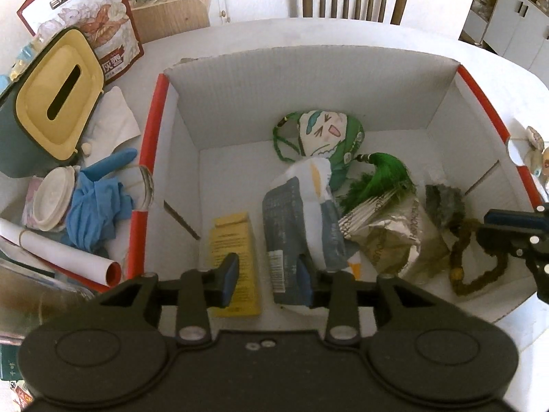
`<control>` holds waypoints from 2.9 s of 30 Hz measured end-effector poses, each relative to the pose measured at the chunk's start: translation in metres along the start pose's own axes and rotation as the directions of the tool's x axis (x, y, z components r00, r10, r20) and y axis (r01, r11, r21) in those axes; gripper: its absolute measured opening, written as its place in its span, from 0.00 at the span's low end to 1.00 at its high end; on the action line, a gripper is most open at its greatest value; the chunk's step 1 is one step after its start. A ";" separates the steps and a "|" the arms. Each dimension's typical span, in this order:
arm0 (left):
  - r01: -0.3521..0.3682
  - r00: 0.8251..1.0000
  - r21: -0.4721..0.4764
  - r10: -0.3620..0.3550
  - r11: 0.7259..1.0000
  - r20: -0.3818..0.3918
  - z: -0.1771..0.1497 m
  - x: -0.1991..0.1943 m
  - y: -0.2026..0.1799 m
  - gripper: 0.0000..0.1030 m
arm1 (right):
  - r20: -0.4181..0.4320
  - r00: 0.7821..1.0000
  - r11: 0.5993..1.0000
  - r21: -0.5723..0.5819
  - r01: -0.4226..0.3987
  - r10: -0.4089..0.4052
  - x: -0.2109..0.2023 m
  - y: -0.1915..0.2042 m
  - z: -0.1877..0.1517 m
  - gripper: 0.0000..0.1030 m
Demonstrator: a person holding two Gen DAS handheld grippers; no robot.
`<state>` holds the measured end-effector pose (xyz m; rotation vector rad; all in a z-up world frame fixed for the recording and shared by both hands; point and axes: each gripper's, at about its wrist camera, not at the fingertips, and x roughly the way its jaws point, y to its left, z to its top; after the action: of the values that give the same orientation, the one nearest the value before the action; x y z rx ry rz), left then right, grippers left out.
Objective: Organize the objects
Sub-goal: 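Open the left tool to drop the yellow box while the right releases the cord, then withdraw both tools from the box back toward the table items, then grasp the spotted giraffe plush with the left tool while the right grasps the teal clip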
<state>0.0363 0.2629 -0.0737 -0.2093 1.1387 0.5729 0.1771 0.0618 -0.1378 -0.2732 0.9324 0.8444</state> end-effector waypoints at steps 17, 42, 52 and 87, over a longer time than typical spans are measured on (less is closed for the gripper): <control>0.023 0.991 0.007 -0.024 1.000 0.129 -0.005 -0.046 -0.019 0.62 | 0.091 0.995 0.998 0.046 -0.044 0.039 -0.040 -0.004 0.003 0.11; 0.118 0.950 0.007 -0.115 0.993 0.291 -0.017 -0.113 -0.070 0.76 | 0.215 0.974 0.992 0.087 -0.086 0.066 -0.120 -0.031 -0.021 0.12; 0.150 0.938 0.054 -0.159 0.987 0.307 -0.021 -0.122 -0.109 0.82 | 0.241 0.969 0.988 0.126 -0.092 0.059 -0.148 -0.057 -0.039 0.18; 0.285 0.899 0.188 -0.330 0.940 0.289 0.000 -0.086 -0.259 0.99 | 0.178 0.963 0.955 0.253 0.154 -0.203 -0.185 -0.201 -0.173 0.74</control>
<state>0.1479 0.0179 -0.0292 -0.1636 0.8065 0.2295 0.1646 -0.2610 -0.1203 -0.0610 0.7950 0.5739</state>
